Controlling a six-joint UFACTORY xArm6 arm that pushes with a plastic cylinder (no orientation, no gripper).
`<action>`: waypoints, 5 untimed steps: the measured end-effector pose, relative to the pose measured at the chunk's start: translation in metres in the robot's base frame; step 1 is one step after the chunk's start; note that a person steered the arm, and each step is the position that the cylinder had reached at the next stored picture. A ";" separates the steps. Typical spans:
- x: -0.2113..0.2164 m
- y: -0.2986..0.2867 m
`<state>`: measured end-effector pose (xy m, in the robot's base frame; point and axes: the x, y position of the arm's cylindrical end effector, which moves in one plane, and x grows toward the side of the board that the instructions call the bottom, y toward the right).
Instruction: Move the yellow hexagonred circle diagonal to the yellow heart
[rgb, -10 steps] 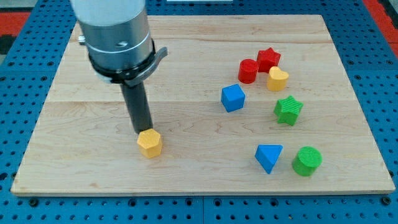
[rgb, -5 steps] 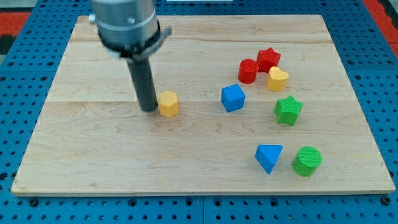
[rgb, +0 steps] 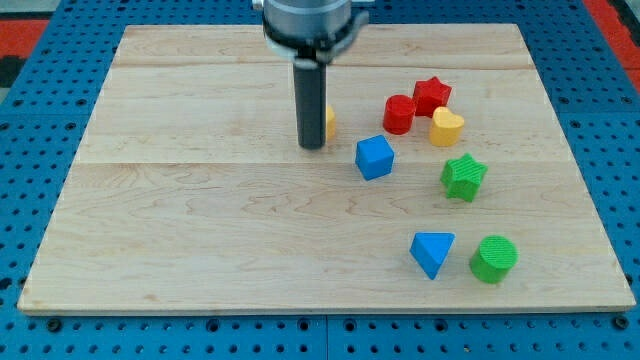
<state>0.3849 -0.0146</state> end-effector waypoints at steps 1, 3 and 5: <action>-0.022 -0.002; -0.077 0.007; -0.074 0.017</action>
<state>0.3113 0.0021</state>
